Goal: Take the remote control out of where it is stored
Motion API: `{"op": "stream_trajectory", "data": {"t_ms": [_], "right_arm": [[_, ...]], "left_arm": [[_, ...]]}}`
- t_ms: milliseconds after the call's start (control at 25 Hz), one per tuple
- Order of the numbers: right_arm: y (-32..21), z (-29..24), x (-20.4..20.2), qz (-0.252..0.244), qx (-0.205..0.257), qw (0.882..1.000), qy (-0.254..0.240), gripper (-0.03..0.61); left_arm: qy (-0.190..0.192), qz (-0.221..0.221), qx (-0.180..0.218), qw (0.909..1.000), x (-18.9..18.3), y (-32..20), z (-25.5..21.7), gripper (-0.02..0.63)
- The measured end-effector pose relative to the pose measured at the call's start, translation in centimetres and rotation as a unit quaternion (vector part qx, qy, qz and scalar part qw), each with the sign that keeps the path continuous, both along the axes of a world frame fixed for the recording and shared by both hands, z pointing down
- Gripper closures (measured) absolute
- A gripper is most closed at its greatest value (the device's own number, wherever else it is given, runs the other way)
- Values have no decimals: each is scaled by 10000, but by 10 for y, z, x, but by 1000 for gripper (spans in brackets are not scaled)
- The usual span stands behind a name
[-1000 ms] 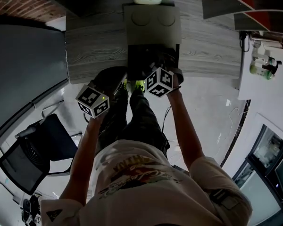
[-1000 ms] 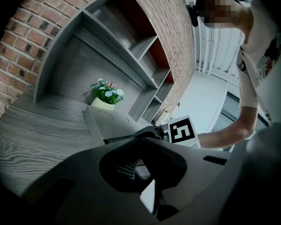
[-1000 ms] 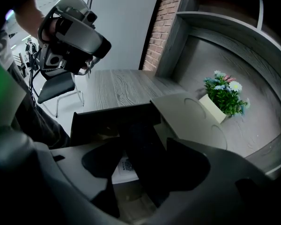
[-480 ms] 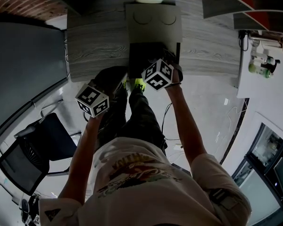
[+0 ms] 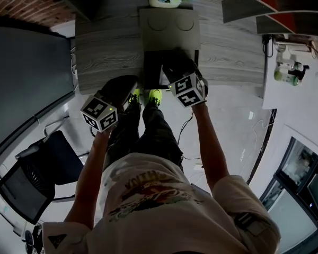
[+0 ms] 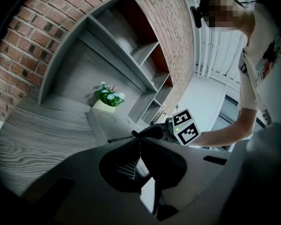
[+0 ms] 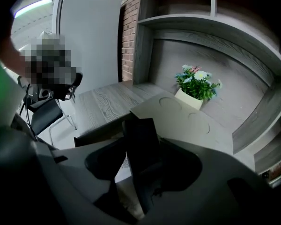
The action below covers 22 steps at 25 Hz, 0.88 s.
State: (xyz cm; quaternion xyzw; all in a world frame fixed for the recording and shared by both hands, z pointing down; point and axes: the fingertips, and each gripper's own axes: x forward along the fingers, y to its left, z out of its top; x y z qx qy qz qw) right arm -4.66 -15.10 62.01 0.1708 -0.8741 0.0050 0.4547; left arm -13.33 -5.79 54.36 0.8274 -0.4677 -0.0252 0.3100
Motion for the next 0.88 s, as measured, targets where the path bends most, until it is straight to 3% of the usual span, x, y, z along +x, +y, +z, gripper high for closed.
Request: {"op": "stream_trajectory", "data": {"t_ms": [480, 880], "right_arm": [[4, -35, -19, -4, 235, 9990, -377, 351], [9, -69, -28, 301, 198, 9958, -845, 357]], "left_arm": [[3, 117, 194, 9997, 2, -10, -23, 606], [-16, 240, 361, 9991, 1, -13, -53, 606]]}}
